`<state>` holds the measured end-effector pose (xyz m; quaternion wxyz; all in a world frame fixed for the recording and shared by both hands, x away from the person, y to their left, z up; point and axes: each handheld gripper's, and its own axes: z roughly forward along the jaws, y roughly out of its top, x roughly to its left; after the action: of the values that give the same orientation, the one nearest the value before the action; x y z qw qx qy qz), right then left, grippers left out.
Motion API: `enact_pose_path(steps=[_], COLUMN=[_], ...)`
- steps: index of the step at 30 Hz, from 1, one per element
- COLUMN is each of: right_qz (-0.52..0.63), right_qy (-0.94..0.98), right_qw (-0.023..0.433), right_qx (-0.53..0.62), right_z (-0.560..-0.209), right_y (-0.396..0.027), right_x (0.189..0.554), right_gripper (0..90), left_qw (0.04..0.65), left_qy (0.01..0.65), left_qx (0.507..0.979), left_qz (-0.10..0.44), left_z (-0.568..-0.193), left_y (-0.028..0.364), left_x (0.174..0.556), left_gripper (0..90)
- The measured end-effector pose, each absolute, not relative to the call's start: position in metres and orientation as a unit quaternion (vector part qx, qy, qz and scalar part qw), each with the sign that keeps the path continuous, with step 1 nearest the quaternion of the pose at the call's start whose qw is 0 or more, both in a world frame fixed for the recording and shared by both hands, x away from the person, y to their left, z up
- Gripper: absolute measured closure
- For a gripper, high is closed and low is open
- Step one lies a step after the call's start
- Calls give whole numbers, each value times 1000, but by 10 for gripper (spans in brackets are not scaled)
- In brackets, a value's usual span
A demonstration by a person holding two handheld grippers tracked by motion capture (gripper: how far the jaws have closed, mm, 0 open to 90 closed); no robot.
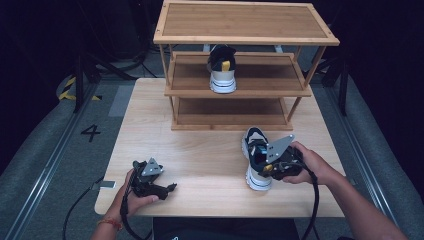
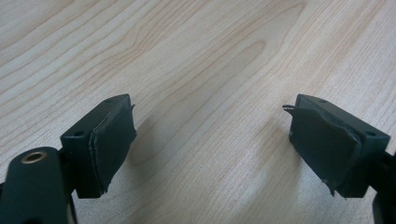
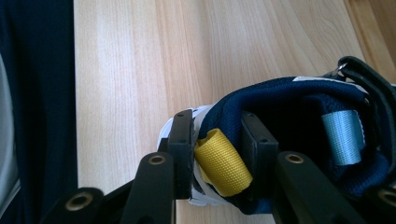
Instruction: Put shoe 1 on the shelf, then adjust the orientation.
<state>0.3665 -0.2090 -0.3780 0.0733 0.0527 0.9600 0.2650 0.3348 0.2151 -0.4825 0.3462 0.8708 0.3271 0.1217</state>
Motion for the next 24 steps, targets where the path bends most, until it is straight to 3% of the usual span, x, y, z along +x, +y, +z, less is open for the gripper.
enact_pose_path(steps=[9,24], right_qz=[261,246], right_qy=[960,958], right_qw=[89,144], right_qx=[42,5], right_z=[-352,-277], right_y=[-217,-215], right_x=[353,344], right_gripper=[698,697], left_qw=[347,346], left_qy=[327,325], left_qx=[871,872], left_qz=[121,122], left_z=[-483,-482], left_y=[215,215], left_x=[335,335], left_gripper=[147,146])
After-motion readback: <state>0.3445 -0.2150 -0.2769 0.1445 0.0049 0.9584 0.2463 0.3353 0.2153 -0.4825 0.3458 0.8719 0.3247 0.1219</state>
